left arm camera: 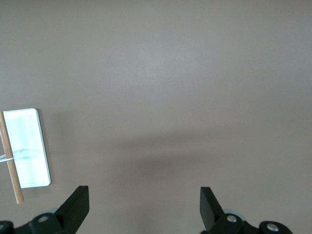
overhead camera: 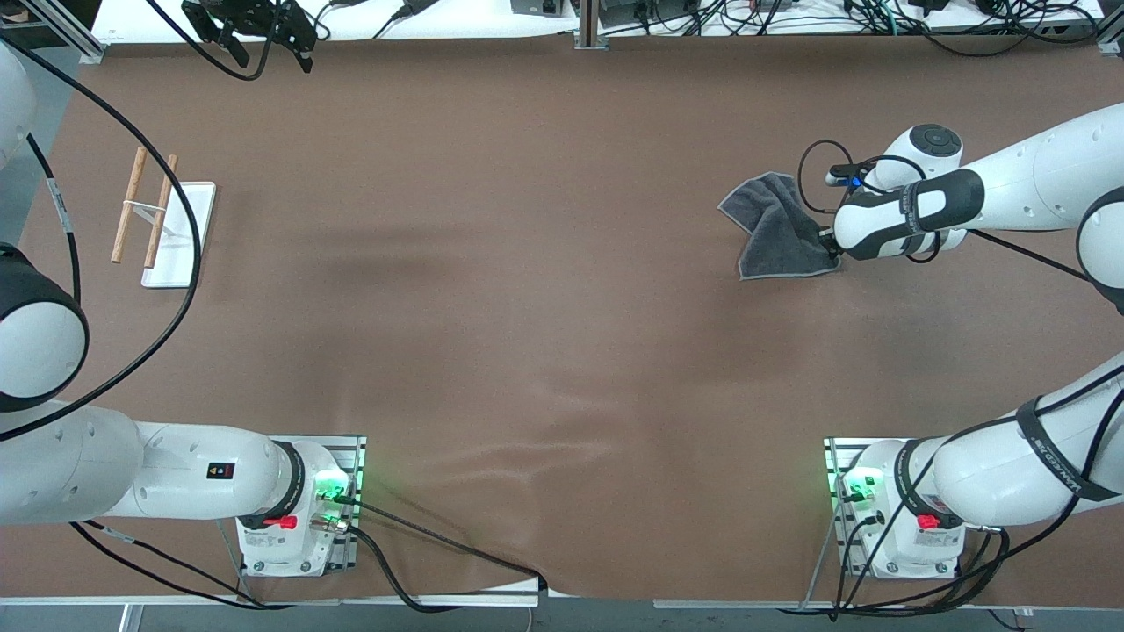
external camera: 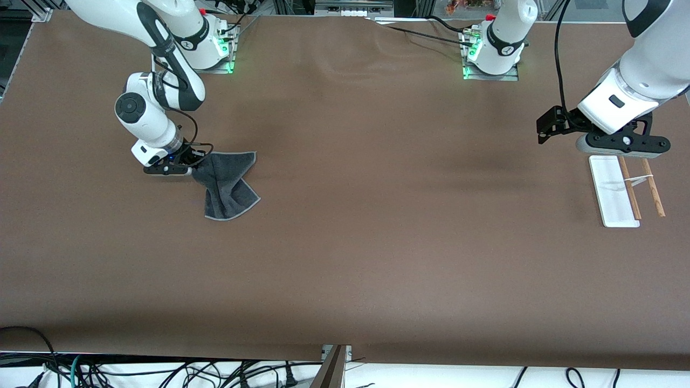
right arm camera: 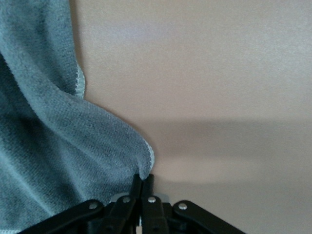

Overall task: Pass towel and hang on rack
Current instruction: 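Grasp the towel edge with the right gripper and lift it, then carry the towel toward the left gripper while the left gripper approaches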

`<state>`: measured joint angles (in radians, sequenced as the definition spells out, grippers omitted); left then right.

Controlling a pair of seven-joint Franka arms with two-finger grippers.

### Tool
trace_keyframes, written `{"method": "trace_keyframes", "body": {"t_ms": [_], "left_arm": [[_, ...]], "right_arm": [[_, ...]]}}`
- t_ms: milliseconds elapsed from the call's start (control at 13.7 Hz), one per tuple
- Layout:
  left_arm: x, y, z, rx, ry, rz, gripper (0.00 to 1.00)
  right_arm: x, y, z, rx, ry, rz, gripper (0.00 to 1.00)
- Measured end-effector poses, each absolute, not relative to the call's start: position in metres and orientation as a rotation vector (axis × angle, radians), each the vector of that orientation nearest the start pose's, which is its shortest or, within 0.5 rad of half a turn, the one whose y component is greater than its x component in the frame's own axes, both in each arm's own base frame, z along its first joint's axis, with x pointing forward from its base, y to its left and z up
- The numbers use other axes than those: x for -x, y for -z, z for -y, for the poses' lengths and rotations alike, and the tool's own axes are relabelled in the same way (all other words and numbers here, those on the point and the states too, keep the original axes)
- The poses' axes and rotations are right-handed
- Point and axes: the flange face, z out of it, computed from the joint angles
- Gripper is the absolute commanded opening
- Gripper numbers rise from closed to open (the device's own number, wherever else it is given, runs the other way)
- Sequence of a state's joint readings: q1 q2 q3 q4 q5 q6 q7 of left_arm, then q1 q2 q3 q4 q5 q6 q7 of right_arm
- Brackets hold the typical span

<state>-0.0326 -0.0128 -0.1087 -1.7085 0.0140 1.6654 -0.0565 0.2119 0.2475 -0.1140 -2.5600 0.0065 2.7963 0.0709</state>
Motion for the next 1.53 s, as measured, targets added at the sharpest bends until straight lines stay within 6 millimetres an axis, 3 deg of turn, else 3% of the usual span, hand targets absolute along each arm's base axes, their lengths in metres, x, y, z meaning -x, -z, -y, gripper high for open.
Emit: {"method": "trace_keyframes", "body": {"t_ms": [146, 292, 438, 804, 1023, 1388, 1535], "left_arm": [[-0.549, -0.574, 0.077, 3.12, -0.045, -0.135, 1.0], [-0.549, -0.574, 0.077, 3.12, -0.045, -0.135, 1.0], [-0.549, -0.574, 0.077, 3.12, -0.045, -0.135, 1.0], [-0.549, -0.575, 0.077, 3.12, -0.045, -0.135, 1.0], [-0.549, -0.575, 0.077, 3.12, -0.044, -0.135, 1.0], [-0.55, -0.572, 0.076, 3.12, -0.056, -0.132, 1.0], [-0.548, -0.566, 0.073, 3.116, -0.116, -0.125, 1.0]], "right_arm": [[-0.453, -0.181, -0.049, 3.164, -0.049, 0.056, 0.0], [-0.471, -0.202, -0.058, 3.159, -0.105, 0.068, 0.0], [-0.493, -0.243, -0.071, 3.147, -0.158, 0.086, 0.0], [-0.544, -0.369, -0.117, 3.07, -0.354, 0.031, 0.0], [-0.558, -0.414, -0.159, 3.033, -0.411, -0.051, 0.0], [-0.559, -0.453, -0.251, 2.772, -0.504, -0.324, 0.0], [-0.557, -0.47, -0.297, 2.631, -0.576, -0.457, 0.0]]}}
